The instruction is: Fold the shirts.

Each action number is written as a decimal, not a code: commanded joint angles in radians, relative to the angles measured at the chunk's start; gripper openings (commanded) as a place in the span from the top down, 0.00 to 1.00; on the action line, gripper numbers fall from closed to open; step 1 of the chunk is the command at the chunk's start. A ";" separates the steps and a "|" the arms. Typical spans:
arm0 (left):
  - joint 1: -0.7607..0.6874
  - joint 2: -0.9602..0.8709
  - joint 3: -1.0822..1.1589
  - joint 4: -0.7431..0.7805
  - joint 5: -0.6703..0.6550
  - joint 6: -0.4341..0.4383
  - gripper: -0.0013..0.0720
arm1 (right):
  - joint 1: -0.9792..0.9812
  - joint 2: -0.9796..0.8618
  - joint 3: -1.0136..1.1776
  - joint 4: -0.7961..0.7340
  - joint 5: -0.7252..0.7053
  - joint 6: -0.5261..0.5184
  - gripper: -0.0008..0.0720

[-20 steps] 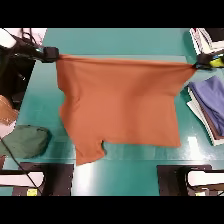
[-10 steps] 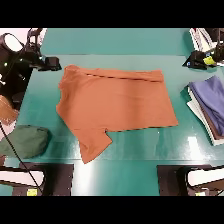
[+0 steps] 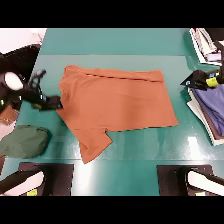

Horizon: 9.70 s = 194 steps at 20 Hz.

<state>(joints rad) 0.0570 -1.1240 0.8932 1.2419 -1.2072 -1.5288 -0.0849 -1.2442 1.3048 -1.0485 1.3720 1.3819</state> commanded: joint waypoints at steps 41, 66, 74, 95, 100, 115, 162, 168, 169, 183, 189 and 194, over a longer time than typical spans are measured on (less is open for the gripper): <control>0.001 0.163 0.269 -0.216 -0.091 0.112 0.95 | -0.078 0.192 -0.254 0.184 -0.191 -0.093 0.96; 0.001 -0.155 0.860 -0.171 -0.179 0.071 0.95 | -0.016 -0.057 0.594 -0.238 0.240 0.084 0.96; 0.001 -0.582 0.843 -0.176 -0.040 0.097 0.95 | 0.079 -0.482 0.493 -0.253 0.040 0.084 0.96; -0.091 -0.602 0.643 -0.015 -0.118 0.085 0.94 | 0.077 -0.294 0.055 -0.278 -0.101 0.084 0.94; -0.062 -0.566 0.643 0.024 -0.190 0.068 0.35 | 0.062 -0.267 0.033 -0.249 -0.048 0.084 0.38; -0.046 0.209 -0.327 0.057 -0.069 -0.059 0.35 | 0.034 0.144 -0.257 -0.120 -0.038 0.023 0.40; -0.046 0.644 -0.342 -0.132 -0.283 -0.105 0.95 | -0.168 0.512 -0.700 -0.185 0.117 -0.045 0.96; -0.046 0.596 -0.157 -0.143 -0.250 -0.062 0.95 | -0.166 0.591 -0.563 -0.224 0.171 -0.009 0.96; -0.046 0.546 -0.135 -0.143 -0.195 -0.037 0.95 | -0.159 0.551 -0.541 -0.219 0.151 -0.009 0.96; -0.046 -0.212 0.208 -0.146 0.241 0.176 0.95 | 0.025 -0.216 -0.068 -0.011 -0.108 -0.011 0.96; -0.046 -0.211 0.237 -0.180 0.259 0.165 0.26 | 0.018 -0.293 0.026 0.011 -0.069 -0.041 0.45; -0.046 -0.198 0.290 -0.237 0.102 0.168 0.26 | -0.068 -0.232 -0.060 0.010 -0.005 -0.101 0.45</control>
<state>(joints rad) 0.0113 -1.3251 1.1625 1.0416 -1.0302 -1.3628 -0.1059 -1.4990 1.2881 -1.0416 1.3365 1.3121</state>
